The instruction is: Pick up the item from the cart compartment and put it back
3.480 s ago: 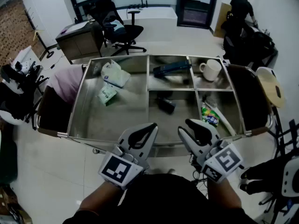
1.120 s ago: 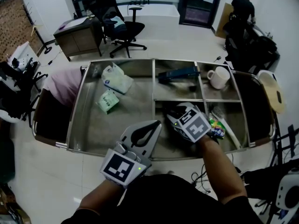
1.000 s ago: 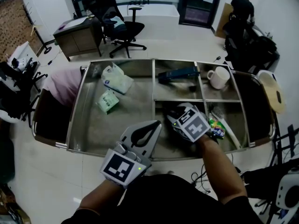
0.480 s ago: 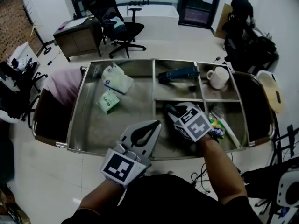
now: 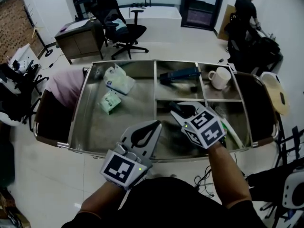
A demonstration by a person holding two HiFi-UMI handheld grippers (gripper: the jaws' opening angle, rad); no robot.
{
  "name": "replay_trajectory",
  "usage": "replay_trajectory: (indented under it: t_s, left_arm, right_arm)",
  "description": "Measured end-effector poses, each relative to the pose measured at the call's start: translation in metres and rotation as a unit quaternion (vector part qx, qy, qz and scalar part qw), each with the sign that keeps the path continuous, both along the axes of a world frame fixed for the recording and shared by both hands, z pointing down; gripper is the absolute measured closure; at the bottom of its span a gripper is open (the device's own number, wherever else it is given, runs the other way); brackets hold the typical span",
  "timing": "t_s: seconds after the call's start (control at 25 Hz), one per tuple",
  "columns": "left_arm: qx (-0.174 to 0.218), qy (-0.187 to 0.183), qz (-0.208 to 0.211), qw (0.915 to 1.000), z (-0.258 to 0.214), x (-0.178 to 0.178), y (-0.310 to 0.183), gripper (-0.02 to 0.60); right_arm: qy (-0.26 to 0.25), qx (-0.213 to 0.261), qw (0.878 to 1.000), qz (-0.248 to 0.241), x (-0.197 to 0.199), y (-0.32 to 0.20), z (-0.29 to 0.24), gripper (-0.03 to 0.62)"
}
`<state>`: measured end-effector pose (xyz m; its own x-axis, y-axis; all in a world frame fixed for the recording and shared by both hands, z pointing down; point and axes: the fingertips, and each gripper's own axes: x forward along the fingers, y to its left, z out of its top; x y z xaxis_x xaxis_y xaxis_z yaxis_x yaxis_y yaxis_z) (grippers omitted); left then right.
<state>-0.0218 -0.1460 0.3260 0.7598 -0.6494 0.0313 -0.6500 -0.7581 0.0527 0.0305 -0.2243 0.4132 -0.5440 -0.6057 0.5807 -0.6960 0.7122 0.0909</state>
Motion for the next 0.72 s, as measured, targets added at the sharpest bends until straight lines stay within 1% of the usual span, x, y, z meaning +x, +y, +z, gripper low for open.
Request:
replay_trajectory:
  t_s: [0.36,0.72]
  left_arm:
    - [0.001,0.003,0.0,1.0,-0.006,0.007,0.011,0.581]
    - [0.008,0.0,-0.002,1.0,-0.012,0.014,0.022,0.581]
  right_arm:
    - [-0.051,0.041,0.998,-0.006,0.0,0.022,-0.043,0.488]
    - [-0.083,0.072,0.994,-0.008,0.005,0.044,-0.071,0.488]
